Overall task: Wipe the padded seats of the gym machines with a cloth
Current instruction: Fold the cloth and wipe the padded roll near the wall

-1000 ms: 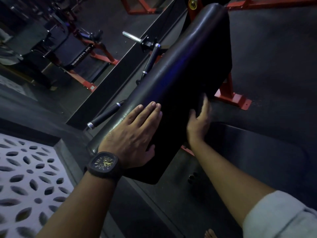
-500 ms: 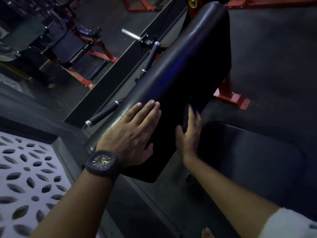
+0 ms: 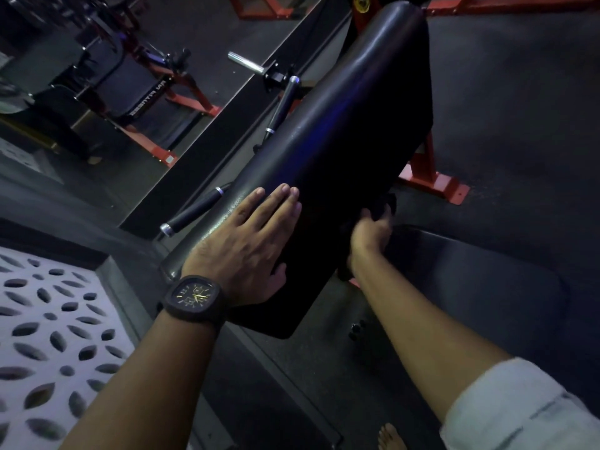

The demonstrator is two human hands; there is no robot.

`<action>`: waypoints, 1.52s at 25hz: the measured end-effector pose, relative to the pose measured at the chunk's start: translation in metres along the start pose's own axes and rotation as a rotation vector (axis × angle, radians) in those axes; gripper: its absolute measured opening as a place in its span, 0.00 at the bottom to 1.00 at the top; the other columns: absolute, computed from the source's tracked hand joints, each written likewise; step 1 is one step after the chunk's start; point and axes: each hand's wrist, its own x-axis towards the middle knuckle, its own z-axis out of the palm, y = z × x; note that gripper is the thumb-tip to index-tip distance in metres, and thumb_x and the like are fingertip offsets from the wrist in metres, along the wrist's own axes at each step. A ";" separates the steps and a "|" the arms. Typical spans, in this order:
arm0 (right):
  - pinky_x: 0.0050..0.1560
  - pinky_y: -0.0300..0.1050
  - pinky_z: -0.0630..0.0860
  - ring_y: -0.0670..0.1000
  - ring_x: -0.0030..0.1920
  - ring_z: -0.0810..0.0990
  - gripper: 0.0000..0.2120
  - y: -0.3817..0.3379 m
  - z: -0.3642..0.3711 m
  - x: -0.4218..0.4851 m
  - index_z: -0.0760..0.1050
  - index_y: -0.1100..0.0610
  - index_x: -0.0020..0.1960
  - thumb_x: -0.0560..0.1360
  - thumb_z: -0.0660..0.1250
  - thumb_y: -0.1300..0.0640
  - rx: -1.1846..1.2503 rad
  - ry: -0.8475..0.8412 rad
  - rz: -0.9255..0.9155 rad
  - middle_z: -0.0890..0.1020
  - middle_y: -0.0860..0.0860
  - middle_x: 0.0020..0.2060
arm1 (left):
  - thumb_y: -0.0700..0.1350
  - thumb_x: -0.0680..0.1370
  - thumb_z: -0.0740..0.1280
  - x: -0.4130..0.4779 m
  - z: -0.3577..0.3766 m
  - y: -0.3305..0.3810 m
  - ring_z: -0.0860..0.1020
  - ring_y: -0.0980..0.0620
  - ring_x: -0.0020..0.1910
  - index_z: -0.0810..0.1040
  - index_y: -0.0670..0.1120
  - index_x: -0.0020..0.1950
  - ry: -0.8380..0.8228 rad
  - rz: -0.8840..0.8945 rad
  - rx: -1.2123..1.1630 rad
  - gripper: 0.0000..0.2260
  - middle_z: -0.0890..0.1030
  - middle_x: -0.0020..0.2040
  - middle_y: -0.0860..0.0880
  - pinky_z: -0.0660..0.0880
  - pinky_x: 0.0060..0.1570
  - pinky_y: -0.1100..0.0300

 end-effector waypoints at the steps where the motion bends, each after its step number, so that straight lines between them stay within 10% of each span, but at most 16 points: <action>1: 0.72 0.44 0.66 0.53 0.71 0.71 0.29 -0.004 0.002 -0.020 0.64 0.50 0.78 0.78 0.66 0.59 -0.057 -0.008 -0.157 0.69 0.54 0.74 | 0.57 0.74 0.57 0.000 0.000 0.000 0.55 0.41 0.81 0.59 0.35 0.80 -0.004 0.001 0.002 0.39 0.57 0.81 0.38 0.49 0.80 0.44; 5: 0.70 0.42 0.64 0.49 0.68 0.70 0.30 -0.015 0.001 -0.044 0.70 0.55 0.75 0.72 0.64 0.56 -0.171 -0.161 -0.826 0.71 0.58 0.72 | 0.57 0.74 0.56 0.000 0.001 0.000 0.55 0.41 0.81 0.60 0.35 0.80 0.026 0.004 -0.004 0.39 0.58 0.81 0.38 0.49 0.80 0.45; 9: 0.68 0.47 0.64 0.58 0.70 0.71 0.30 -0.043 0.008 -0.033 0.69 0.52 0.76 0.74 0.64 0.58 -0.151 -0.020 -0.567 0.71 0.58 0.73 | 0.57 0.74 0.57 0.001 0.001 0.000 0.56 0.41 0.81 0.61 0.36 0.79 0.013 -0.004 -0.014 0.39 0.59 0.81 0.38 0.51 0.80 0.44; 13: 0.67 0.52 0.67 0.57 0.65 0.70 0.29 -0.037 -0.006 -0.034 0.71 0.52 0.73 0.72 0.65 0.56 -0.414 -0.242 -1.366 0.71 0.61 0.72 | 0.57 0.73 0.57 0.001 0.001 0.000 0.57 0.41 0.81 0.61 0.35 0.79 0.018 -0.003 -0.026 0.39 0.59 0.81 0.38 0.49 0.80 0.45; 16: 0.67 0.58 0.70 0.60 0.64 0.72 0.30 -0.057 0.006 -0.030 0.71 0.52 0.74 0.71 0.63 0.57 -0.245 -0.076 -0.931 0.72 0.62 0.71 | 0.57 0.73 0.58 0.001 0.001 -0.001 0.57 0.41 0.81 0.60 0.35 0.80 0.012 -0.003 -0.013 0.40 0.58 0.81 0.38 0.49 0.80 0.45; 20: 0.65 0.52 0.68 0.61 0.61 0.72 0.28 -0.058 -0.007 -0.017 0.73 0.51 0.72 0.71 0.66 0.57 -0.516 -0.216 -1.558 0.73 0.59 0.70 | 0.57 0.74 0.56 0.001 0.002 -0.001 0.57 0.41 0.81 0.61 0.35 0.80 0.032 -0.004 -0.038 0.39 0.59 0.81 0.38 0.48 0.80 0.45; 24: 0.66 0.54 0.69 0.64 0.61 0.73 0.29 -0.084 0.006 -0.024 0.74 0.51 0.72 0.70 0.63 0.57 -0.401 -0.096 -1.090 0.73 0.60 0.71 | 0.57 0.73 0.59 -0.001 0.003 -0.001 0.58 0.40 0.80 0.61 0.35 0.79 0.033 0.000 -0.019 0.39 0.60 0.81 0.38 0.50 0.80 0.45; 27: 0.66 0.53 0.69 0.59 0.61 0.71 0.27 -0.082 -0.012 -0.011 0.75 0.50 0.69 0.70 0.67 0.57 -0.627 -0.333 -1.858 0.75 0.58 0.70 | 0.57 0.73 0.58 0.001 0.003 -0.001 0.59 0.40 0.80 0.63 0.35 0.79 0.047 -0.006 -0.033 0.39 0.61 0.80 0.37 0.50 0.80 0.45; 28: 0.65 0.53 0.69 0.58 0.61 0.70 0.28 -0.093 -0.012 0.004 0.74 0.49 0.70 0.70 0.67 0.56 -0.637 -0.313 -1.867 0.75 0.58 0.70 | 0.57 0.73 0.58 0.001 0.003 -0.001 0.59 0.40 0.80 0.62 0.35 0.79 0.054 -0.001 -0.035 0.39 0.61 0.80 0.37 0.50 0.80 0.45; 31: 0.65 0.57 0.72 0.61 0.61 0.72 0.29 -0.104 0.005 -0.006 0.74 0.50 0.72 0.70 0.63 0.57 -0.387 -0.090 -1.136 0.73 0.59 0.71 | 0.57 0.73 0.60 -0.001 0.003 -0.001 0.58 0.40 0.80 0.62 0.35 0.79 0.041 0.001 -0.021 0.40 0.60 0.80 0.37 0.50 0.79 0.44; 35: 0.67 0.55 0.70 0.60 0.62 0.74 0.27 -0.089 -0.006 -0.009 0.76 0.50 0.69 0.70 0.66 0.58 -0.593 -0.353 -1.910 0.75 0.58 0.70 | 0.57 0.73 0.59 0.002 0.003 -0.001 0.62 0.40 0.79 0.64 0.35 0.78 0.056 -0.008 -0.049 0.39 0.65 0.78 0.38 0.53 0.79 0.44; 38: 0.64 0.53 0.70 0.61 0.60 0.74 0.28 -0.105 0.006 -0.006 0.73 0.48 0.69 0.69 0.64 0.58 -0.430 -0.136 -1.405 0.76 0.58 0.69 | 0.57 0.73 0.61 0.000 0.005 -0.002 0.59 0.41 0.80 0.62 0.35 0.79 0.055 -0.002 -0.029 0.39 0.61 0.80 0.38 0.53 0.79 0.44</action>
